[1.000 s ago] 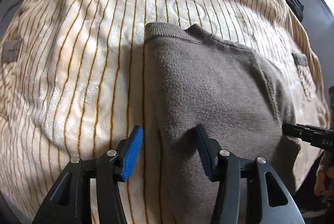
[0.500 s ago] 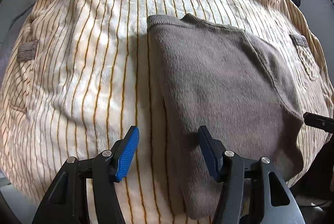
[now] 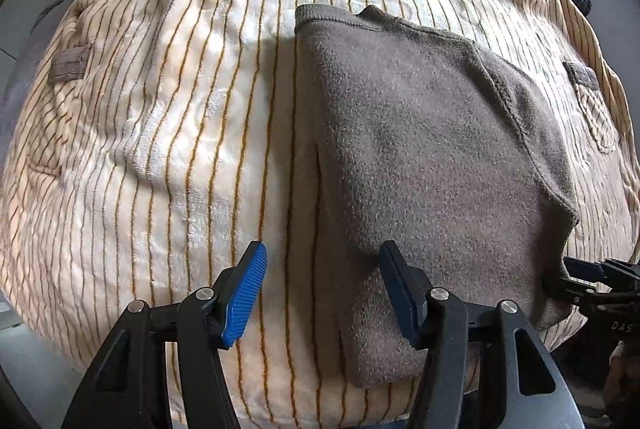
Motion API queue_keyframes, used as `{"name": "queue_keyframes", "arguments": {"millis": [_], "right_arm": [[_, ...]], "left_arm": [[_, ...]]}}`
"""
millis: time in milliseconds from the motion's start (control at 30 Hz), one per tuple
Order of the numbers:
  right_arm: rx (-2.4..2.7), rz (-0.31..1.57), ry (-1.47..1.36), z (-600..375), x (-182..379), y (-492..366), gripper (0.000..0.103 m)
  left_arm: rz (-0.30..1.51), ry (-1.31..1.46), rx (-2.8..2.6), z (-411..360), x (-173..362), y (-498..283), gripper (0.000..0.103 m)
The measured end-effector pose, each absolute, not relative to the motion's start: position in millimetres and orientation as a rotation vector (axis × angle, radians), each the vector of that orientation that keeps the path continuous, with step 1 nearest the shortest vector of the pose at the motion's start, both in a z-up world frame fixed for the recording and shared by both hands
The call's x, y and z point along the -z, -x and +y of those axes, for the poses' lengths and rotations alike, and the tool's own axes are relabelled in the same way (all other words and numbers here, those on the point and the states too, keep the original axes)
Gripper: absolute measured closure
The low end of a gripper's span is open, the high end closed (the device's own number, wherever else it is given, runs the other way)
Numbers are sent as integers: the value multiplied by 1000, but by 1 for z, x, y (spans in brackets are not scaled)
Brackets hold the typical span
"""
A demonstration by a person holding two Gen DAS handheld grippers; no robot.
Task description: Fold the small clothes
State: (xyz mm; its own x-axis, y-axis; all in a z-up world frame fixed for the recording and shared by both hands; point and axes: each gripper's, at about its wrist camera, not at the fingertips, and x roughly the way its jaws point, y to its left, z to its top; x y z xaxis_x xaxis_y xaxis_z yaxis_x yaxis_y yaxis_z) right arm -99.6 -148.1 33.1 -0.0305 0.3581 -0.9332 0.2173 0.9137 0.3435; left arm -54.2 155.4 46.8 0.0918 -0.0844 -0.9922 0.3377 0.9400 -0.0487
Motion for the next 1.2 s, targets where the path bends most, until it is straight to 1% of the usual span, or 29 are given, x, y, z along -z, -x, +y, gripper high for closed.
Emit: {"name": "queue_keyframes", "arguments": {"millis": [200, 533, 567, 600, 633, 767, 833, 867, 900, 1067, 1100, 1133, 1167, 1200], "right_arm": [[-74, 1614, -479, -164, -40, 109, 40], [-51, 1563, -466, -178, -67, 97, 39], [-49, 1556, -466, -178, -70, 95, 39], [-47, 1553, -467, -178, -71, 94, 39], [-45, 1547, -472, -178, -73, 92, 39], [-39, 1526, -486, -177, -80, 84, 39], [-29, 1523, -483, -175, -81, 80, 34], [-28, 1521, -484, -174, -82, 78, 28], [-25, 1516, -485, -172, -83, 76, 25], [20, 1495, -436, -156, -91, 60, 21], [30, 1487, -427, -153, -93, 57, 11], [36, 1473, -419, -149, -96, 53, 8], [38, 1465, -412, -146, -98, 51, 0], [39, 1460, -405, -142, -99, 49, 0]], "left_arm": [[1449, -233, 315, 154, -48, 56, 43], [1448, -244, 310, 153, -52, 56, 42], [1449, -240, 307, 153, -53, 57, 32], [1450, -236, 308, 153, -53, 57, 8], [1437, -224, 309, 154, -56, 57, 2], [1411, -230, 313, 154, -65, 58, 1], [1415, -238, 307, 153, -67, 58, 1], [1417, -243, 302, 152, -67, 57, 1], [1419, -248, 292, 152, -68, 56, 1], [1404, -231, 264, 150, -79, 51, 1], [1390, -236, 253, 148, -83, 51, 1], [1380, -240, 248, 148, -84, 50, 1], [1373, -244, 243, 148, -86, 49, 1], [1368, -243, 241, 147, -88, 49, 1]]}}
